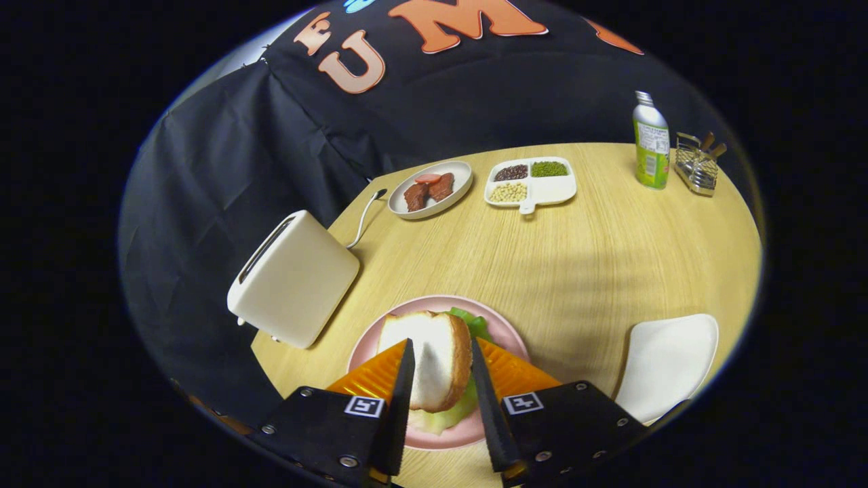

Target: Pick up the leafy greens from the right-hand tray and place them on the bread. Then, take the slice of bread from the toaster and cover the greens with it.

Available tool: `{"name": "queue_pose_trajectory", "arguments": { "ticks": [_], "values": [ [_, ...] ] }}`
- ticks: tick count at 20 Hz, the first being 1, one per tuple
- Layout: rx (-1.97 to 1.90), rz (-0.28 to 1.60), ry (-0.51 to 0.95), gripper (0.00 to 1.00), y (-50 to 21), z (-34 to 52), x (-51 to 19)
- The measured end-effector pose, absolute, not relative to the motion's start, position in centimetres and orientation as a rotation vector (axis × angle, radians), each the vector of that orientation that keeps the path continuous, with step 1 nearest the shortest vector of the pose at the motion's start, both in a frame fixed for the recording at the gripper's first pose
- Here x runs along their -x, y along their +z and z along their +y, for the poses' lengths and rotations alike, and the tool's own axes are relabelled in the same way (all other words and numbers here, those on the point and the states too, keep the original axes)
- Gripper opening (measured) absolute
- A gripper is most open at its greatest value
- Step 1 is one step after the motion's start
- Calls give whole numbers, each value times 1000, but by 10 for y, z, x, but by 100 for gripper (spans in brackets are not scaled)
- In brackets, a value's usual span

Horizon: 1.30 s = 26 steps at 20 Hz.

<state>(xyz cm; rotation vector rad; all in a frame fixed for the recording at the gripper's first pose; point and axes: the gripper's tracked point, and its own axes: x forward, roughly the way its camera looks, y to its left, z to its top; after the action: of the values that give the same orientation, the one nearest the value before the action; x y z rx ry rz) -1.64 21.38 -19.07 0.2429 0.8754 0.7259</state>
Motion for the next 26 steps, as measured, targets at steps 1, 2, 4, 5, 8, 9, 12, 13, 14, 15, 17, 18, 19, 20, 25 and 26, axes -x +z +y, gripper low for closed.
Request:
{"name": "queue_pose_trajectory", "arguments": {
  "ticks": [1,2,4,5,8,9,12,13,14,15,17,18,19,20,25,26],
  "values": [
    [-237,843,704,57,-186,208,11],
    [-234,804,691,60,-180,203,7],
    [-208,716,656,68,-166,191,-1],
    [-189,674,640,72,-159,186,-4],
    [-159,535,591,82,-127,171,-17],
    [-158,488,571,86,-115,166,-20],
    [-164,350,514,90,-81,153,-30],
    [-160,299,483,91,-69,145,-33],
    [-152,255,456,92,-60,139,-35],
    [-145,214,432,92,-50,134,-36],
    [-130,140,394,92,-31,122,-36],
    [-126,116,376,93,-24,117,-36],
    [-126,98,368,92,-18,114,-34],
    [-133,85,358,93,-13,111,-33],
    [-113,34,293,94,-5,92,-35],
    [-107,31,279,94,-6,89,-33]
  ]
}}
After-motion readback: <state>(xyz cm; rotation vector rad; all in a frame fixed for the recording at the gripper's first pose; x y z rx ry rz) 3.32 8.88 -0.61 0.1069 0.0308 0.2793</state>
